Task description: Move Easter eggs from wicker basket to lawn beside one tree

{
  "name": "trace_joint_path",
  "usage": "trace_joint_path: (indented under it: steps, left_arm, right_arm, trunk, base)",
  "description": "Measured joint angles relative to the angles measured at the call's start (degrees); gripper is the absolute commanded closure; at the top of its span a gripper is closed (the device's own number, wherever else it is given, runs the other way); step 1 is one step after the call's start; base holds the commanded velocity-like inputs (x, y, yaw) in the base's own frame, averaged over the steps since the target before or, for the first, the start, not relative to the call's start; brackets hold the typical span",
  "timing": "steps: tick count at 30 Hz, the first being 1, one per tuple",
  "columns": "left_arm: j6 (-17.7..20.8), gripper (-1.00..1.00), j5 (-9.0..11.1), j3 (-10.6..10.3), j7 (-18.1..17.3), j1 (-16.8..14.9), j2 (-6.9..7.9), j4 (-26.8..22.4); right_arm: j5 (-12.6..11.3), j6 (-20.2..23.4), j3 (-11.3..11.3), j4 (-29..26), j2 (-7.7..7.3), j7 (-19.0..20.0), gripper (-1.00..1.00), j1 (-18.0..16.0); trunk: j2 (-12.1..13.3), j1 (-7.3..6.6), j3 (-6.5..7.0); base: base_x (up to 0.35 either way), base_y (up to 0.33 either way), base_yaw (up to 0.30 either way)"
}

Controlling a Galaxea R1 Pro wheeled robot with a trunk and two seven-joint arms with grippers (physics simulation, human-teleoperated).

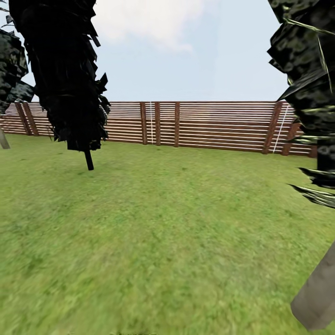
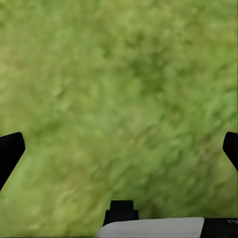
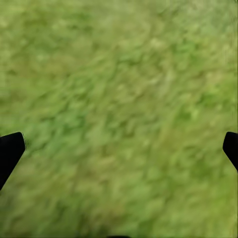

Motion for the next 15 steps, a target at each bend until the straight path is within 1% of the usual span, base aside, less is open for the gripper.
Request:
trace_joint_path:
  steps: [15]
  left_arm:
    - [0.0,-1.00,0.0,0.0,0.0,0.0,0.03,0.1]
  right_arm:
    - [-0.1,0.1,-0.4,0.0,0.07,0.0,-1.00,0.0]
  trunk:
    - [0.0,0.00,-0.58]
  base:
    - [0.000,0.000,0.267]
